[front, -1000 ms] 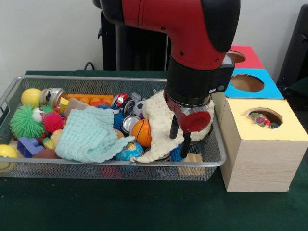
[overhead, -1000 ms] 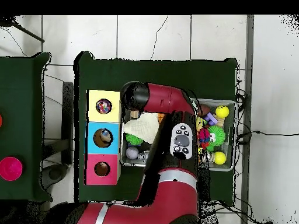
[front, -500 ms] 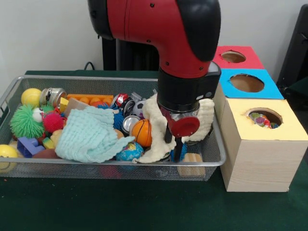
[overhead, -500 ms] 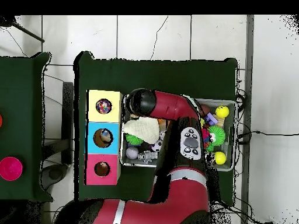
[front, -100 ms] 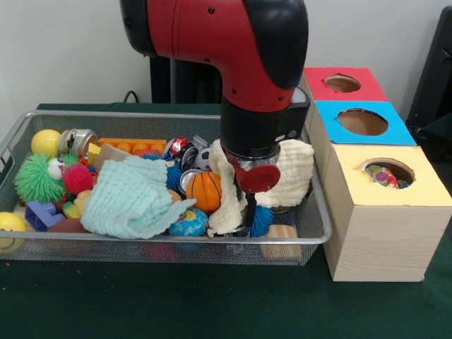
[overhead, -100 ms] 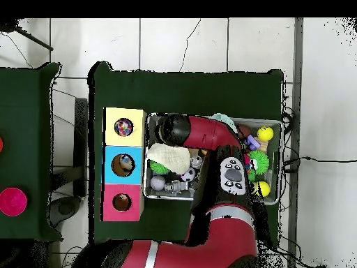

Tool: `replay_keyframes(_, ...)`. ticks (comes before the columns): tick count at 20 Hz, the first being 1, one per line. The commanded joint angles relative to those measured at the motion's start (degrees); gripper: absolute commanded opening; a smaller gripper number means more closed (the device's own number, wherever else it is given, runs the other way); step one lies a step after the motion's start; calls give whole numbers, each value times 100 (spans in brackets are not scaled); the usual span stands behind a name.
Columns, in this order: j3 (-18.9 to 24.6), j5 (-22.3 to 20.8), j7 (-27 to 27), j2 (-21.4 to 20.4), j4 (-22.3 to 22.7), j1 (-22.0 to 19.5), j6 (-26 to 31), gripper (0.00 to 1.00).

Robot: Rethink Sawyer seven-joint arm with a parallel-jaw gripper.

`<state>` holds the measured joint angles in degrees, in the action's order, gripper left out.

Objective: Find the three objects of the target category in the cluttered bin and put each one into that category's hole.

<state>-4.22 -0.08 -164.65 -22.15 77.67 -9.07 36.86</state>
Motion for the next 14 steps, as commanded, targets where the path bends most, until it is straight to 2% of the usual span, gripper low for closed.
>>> replay_keyframes(1, 523, -320, 623, -57, 742, -65, 0, 0)
replay_keyframes(7, 422, -318, 431, -11, 473, 103, 235, 0)
replay_keyframes(14, 295, -324, 450, -41, 157, 190, 761, 0)
